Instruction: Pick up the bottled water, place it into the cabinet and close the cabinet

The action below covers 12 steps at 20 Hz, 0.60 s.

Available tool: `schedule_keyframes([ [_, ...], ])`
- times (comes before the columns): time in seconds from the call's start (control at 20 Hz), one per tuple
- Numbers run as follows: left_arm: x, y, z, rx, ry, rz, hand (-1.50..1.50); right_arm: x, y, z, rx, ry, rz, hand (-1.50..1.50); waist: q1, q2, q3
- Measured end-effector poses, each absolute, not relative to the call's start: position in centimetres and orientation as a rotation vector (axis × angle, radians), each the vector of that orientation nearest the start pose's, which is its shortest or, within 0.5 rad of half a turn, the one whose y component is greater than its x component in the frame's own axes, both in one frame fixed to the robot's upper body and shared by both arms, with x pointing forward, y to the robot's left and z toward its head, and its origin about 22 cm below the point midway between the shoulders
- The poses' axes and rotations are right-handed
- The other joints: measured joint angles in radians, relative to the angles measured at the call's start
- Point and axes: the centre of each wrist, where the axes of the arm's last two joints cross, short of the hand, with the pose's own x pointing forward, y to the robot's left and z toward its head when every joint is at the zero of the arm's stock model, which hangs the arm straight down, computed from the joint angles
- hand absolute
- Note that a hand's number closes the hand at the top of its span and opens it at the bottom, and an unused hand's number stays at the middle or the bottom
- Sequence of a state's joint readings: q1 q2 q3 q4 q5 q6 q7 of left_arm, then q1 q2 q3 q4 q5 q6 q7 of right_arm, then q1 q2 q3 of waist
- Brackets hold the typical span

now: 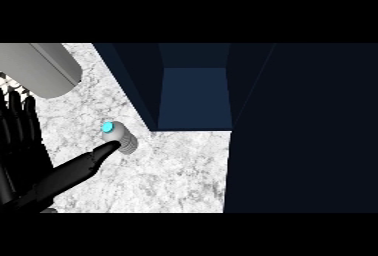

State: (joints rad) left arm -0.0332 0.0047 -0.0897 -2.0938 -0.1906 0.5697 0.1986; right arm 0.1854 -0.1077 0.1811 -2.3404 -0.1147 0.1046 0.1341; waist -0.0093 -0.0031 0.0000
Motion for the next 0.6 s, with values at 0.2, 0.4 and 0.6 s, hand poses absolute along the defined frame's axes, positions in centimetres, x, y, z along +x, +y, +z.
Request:
schedule_keyframes([
  [0.2,19.4,18.4,14.8,0.375,-1.911,0.499,-1.50,13.8,-20.9,15.0,0.268,-1.995,0.209,-1.50,0.004,-0.001,0.001],
  [0.4,18.2,17.2,16.4,0.386,-1.901,0.513,-1.50,12.9,-19.8,15.7,0.280,-1.990,0.217,-1.50,0.006,0.000,0.001],
  [0.6,16.8,16.4,16.8,0.375,-1.854,0.511,-1.50,12.3,-18.3,15.9,0.316,-1.979,0.205,-1.50,0.008,-0.001,0.001],
])
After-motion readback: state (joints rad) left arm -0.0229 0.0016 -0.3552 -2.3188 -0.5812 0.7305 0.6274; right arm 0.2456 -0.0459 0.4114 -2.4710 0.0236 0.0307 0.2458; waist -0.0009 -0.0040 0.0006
